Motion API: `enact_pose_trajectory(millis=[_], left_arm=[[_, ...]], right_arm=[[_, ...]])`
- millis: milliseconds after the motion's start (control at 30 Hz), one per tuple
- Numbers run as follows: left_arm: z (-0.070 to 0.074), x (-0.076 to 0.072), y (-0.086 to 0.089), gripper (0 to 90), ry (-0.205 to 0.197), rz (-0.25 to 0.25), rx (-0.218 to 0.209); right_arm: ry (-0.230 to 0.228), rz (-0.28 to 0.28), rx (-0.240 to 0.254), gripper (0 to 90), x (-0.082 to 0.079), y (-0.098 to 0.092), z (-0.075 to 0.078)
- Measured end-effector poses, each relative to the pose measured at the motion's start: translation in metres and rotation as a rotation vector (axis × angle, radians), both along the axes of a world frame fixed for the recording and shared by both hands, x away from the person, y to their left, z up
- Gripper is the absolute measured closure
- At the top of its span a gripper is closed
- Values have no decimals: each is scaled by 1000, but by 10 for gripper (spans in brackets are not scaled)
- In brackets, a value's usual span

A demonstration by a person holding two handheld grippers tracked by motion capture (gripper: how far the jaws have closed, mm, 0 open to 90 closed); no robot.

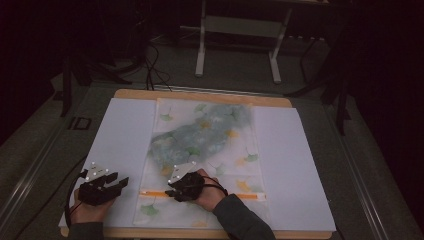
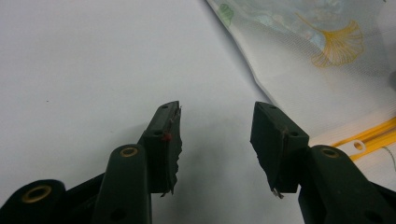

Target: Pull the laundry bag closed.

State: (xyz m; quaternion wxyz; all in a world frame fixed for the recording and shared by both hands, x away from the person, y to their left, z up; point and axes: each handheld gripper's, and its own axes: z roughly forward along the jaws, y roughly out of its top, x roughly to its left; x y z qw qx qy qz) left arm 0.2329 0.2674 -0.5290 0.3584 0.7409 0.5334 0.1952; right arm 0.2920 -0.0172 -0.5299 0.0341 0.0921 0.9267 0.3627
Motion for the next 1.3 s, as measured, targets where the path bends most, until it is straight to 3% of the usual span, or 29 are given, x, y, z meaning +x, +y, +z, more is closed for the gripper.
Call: enact_pose_trajectory(millis=[867, 1300], left_arm=[[0, 0, 0, 526, 8, -8, 3], [0, 0, 0, 525, 9, -11, 4]], right_arm=[[-4, 66, -1, 742, -8, 45, -4], [29, 62, 8, 772, -5, 63, -6]])
